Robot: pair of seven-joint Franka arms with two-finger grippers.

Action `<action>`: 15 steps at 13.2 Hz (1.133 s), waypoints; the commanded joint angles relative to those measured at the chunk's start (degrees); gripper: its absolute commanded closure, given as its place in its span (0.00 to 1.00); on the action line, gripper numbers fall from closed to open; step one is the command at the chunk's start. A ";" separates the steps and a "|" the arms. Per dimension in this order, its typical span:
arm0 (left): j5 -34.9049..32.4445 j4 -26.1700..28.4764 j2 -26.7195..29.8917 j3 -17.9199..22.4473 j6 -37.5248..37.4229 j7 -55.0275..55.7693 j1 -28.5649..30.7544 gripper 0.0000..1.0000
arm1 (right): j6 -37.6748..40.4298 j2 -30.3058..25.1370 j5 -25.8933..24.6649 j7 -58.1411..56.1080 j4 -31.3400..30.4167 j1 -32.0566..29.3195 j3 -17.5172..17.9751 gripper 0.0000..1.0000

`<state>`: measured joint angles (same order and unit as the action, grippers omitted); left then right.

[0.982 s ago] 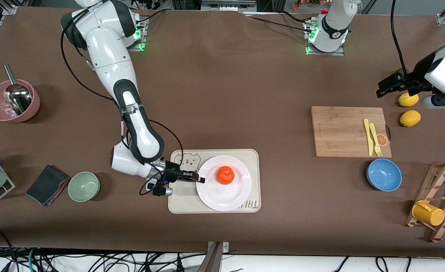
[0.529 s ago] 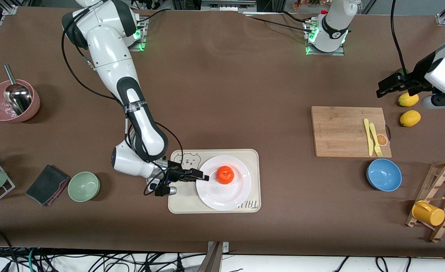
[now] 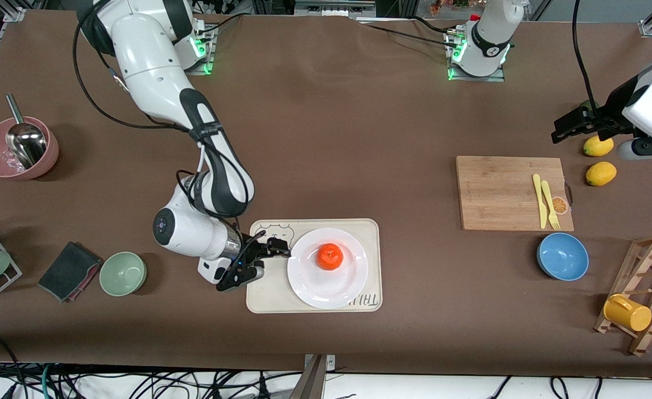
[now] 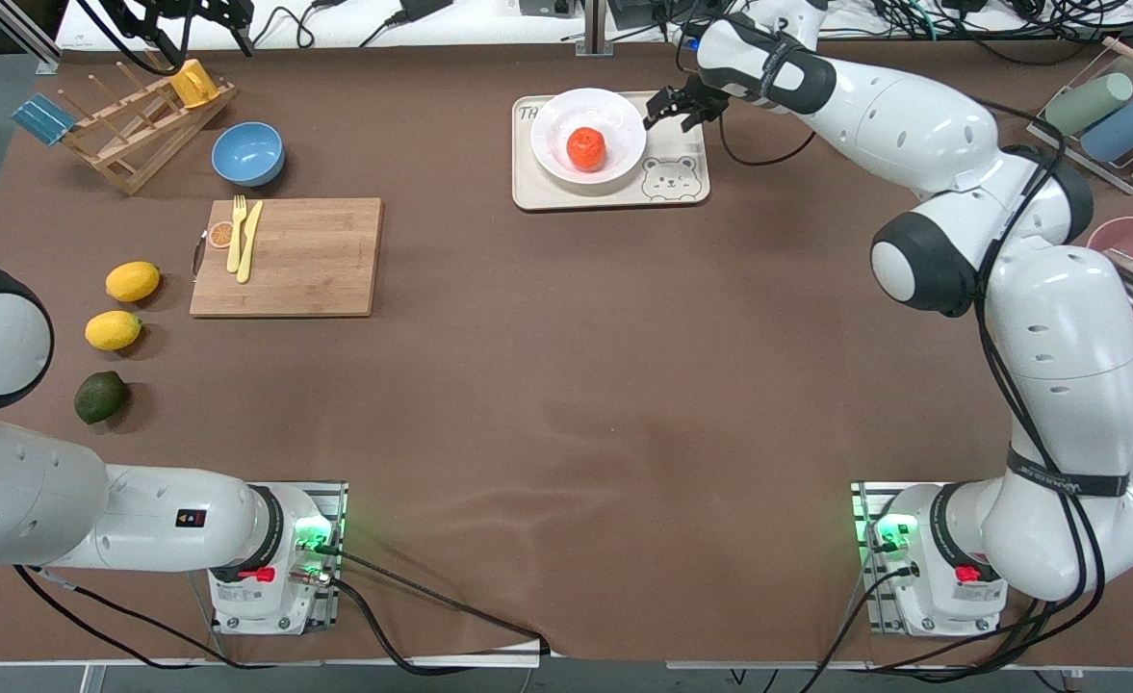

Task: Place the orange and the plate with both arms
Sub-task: 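Release the plate and pull the right gripper back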

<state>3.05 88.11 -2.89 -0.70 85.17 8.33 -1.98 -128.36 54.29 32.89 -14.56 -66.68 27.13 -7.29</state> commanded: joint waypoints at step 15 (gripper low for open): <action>-0.24 -1.10 -0.45 -0.01 -0.80 -0.86 0.22 0.00 | 47.65 -38.45 -29.89 17.29 -8.80 -0.24 -11.95 0.00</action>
<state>3.05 88.13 -2.95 -0.70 85.16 8.33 -1.95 -83.44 20.41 4.37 3.74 -70.78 26.58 -17.83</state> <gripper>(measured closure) 0.000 0.000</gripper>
